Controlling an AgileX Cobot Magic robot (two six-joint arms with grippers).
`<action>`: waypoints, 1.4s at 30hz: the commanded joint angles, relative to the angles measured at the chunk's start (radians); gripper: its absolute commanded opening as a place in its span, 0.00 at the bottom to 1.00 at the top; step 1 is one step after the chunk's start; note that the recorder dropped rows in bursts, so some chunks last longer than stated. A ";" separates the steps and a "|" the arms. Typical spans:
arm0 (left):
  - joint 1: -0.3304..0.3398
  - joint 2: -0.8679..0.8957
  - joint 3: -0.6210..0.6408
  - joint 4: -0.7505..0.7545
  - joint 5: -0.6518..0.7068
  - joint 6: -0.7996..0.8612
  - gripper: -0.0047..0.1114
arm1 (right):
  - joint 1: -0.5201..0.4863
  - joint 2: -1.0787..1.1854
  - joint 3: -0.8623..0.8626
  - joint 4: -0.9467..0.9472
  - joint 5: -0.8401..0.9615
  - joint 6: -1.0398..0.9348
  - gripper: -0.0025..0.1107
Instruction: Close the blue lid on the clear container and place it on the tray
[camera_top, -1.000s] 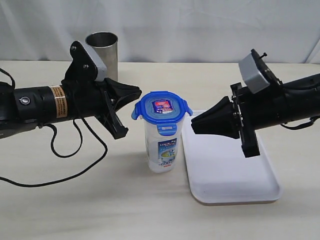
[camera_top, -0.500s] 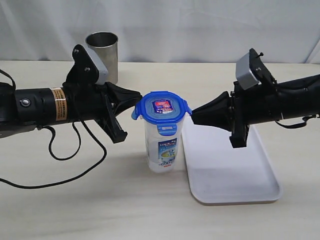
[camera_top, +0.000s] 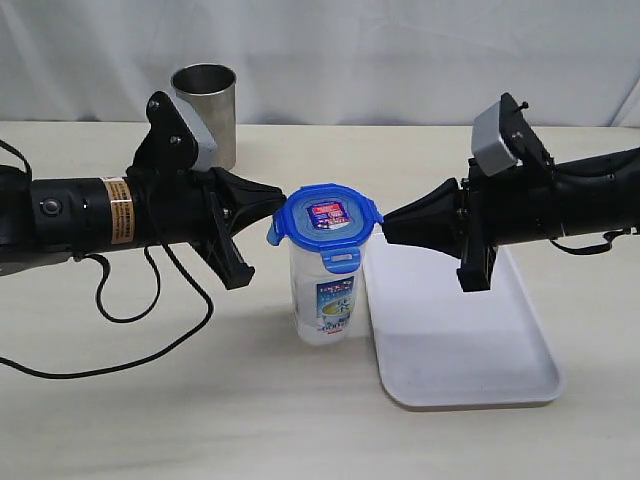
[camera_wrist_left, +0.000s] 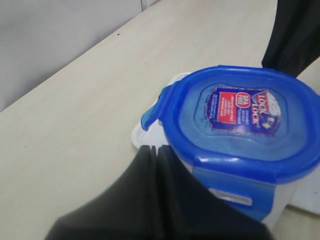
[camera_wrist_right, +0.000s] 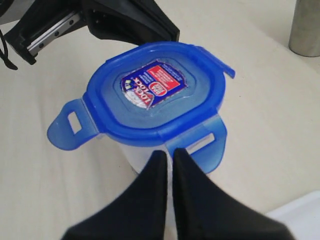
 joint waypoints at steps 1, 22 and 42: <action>0.000 0.002 -0.005 0.002 -0.001 -0.010 0.04 | -0.002 0.002 -0.001 0.004 0.007 -0.012 0.06; 0.326 0.023 0.222 0.290 -0.496 0.044 0.04 | -0.002 0.011 -0.001 -0.030 0.010 0.011 0.06; 0.127 0.353 0.105 -0.029 -0.476 0.321 0.91 | -0.002 0.011 -0.001 -0.044 0.008 0.029 0.06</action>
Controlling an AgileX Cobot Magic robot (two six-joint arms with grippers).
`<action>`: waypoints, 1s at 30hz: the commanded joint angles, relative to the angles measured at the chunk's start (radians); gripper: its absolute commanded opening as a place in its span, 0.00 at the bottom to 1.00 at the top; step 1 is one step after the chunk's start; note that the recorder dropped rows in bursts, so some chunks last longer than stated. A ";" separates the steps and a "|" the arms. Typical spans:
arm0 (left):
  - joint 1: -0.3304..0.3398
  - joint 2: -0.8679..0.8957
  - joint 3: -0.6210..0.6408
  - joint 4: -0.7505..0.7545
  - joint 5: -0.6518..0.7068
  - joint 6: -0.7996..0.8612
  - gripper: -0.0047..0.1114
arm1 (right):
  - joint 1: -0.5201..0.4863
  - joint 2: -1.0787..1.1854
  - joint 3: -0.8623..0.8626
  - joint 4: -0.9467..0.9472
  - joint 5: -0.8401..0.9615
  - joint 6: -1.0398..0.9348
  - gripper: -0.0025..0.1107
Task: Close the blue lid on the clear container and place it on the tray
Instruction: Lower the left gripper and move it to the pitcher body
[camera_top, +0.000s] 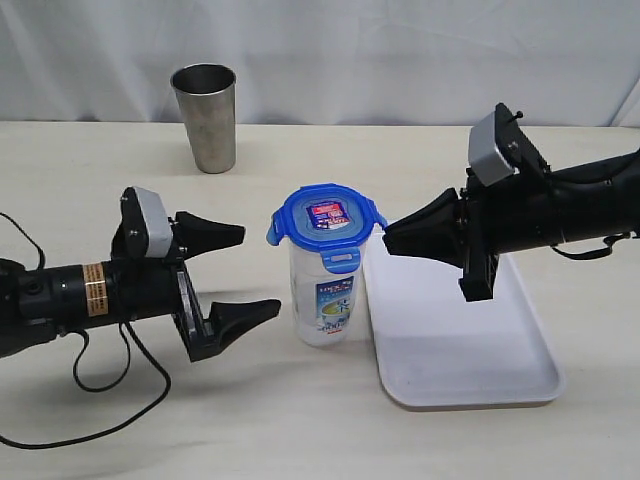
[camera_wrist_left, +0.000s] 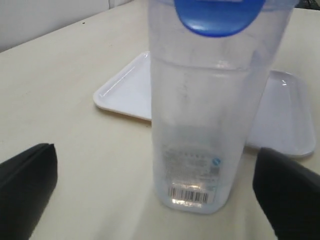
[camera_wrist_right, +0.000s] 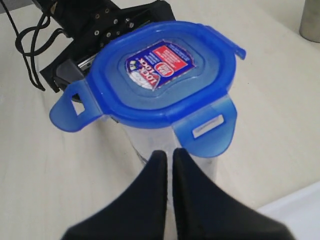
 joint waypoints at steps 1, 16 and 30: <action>-0.044 0.004 -0.005 -0.049 0.007 0.049 0.91 | -0.002 -0.001 -0.001 -0.001 0.008 0.011 0.06; -0.095 0.121 -0.180 0.053 0.020 -0.041 0.91 | -0.002 -0.001 -0.001 -0.001 0.003 0.011 0.06; -0.169 0.123 -0.255 0.069 0.117 -0.119 0.91 | -0.002 -0.001 -0.001 -0.001 0.003 0.011 0.06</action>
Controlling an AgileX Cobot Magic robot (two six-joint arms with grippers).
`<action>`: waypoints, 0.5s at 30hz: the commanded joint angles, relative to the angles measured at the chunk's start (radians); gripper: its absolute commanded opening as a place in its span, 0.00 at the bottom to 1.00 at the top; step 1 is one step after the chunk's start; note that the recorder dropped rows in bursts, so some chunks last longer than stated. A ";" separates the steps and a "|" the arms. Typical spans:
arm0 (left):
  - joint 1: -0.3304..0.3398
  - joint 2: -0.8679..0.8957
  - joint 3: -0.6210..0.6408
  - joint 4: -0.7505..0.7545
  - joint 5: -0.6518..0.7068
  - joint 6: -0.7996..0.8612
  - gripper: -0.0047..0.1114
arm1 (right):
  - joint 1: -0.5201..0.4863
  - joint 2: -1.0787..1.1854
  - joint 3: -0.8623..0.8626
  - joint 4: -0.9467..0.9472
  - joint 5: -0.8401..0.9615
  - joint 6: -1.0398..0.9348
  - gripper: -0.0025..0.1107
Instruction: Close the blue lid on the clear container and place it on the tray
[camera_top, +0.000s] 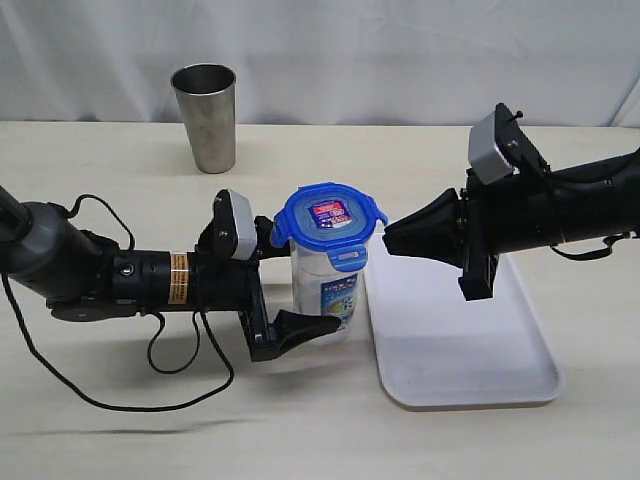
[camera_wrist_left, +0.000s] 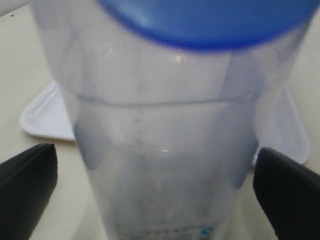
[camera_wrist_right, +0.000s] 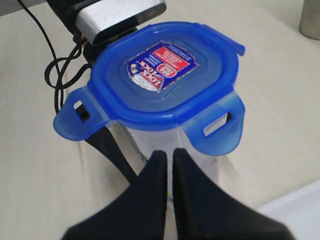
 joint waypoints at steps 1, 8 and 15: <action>-0.010 0.002 -0.009 -0.024 -0.003 -0.009 0.91 | -0.002 -0.001 -0.001 -0.001 0.003 0.000 0.06; -0.010 0.002 -0.009 -0.062 -0.117 -0.009 0.91 | -0.002 -0.001 -0.001 -0.001 0.003 0.000 0.06; -0.011 0.002 -0.009 -0.064 -0.119 -0.017 0.91 | -0.002 -0.001 -0.001 -0.001 0.003 0.000 0.06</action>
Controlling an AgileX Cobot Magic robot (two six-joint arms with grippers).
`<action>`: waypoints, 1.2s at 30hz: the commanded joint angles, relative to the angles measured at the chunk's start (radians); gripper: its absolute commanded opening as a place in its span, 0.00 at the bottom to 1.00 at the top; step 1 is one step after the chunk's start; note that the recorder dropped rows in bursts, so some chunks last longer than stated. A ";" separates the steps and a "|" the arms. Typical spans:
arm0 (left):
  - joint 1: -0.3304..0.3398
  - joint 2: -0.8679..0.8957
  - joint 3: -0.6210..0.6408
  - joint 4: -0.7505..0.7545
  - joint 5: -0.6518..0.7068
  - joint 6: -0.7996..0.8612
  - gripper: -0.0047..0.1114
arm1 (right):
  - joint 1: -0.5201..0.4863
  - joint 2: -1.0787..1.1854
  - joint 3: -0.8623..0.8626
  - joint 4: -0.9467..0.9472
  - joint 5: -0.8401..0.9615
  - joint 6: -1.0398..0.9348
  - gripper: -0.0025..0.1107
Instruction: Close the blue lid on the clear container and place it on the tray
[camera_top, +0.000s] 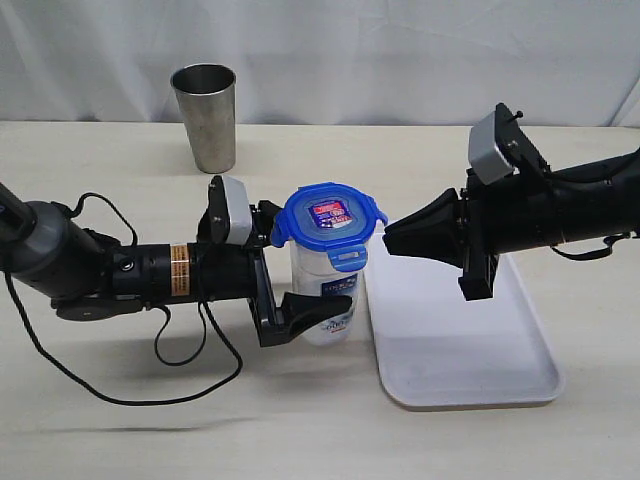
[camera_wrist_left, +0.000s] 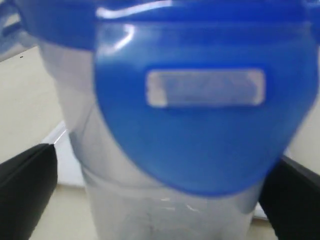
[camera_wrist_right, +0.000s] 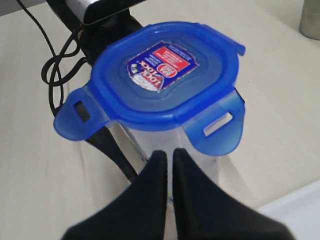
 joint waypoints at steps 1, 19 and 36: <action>-0.007 0.002 -0.002 -0.011 0.019 -0.033 0.91 | -0.002 -0.001 -0.001 -0.001 0.003 0.000 0.06; -0.011 0.002 -0.002 -0.010 0.103 -0.090 0.91 | -0.002 -0.001 -0.001 -0.001 0.003 0.000 0.06; -0.080 0.002 -0.002 -0.150 0.166 -0.050 0.91 | -0.002 -0.001 -0.001 -0.001 0.003 0.000 0.06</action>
